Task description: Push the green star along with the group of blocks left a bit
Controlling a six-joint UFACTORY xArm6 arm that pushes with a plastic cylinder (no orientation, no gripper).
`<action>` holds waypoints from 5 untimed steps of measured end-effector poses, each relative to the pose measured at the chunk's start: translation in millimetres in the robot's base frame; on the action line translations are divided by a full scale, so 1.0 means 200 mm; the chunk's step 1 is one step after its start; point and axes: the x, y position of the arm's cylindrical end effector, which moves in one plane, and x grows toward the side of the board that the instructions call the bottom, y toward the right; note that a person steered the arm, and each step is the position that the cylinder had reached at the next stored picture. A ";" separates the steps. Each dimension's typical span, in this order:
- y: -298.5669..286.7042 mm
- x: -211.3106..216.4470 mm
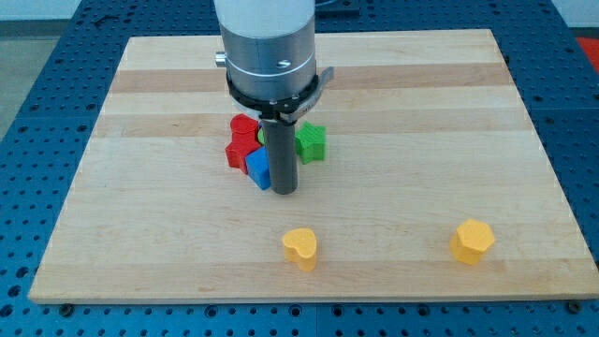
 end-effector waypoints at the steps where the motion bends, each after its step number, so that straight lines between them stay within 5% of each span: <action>1: 0.06 0.03; 4: 0.48 -0.08; 5: 0.39 -0.22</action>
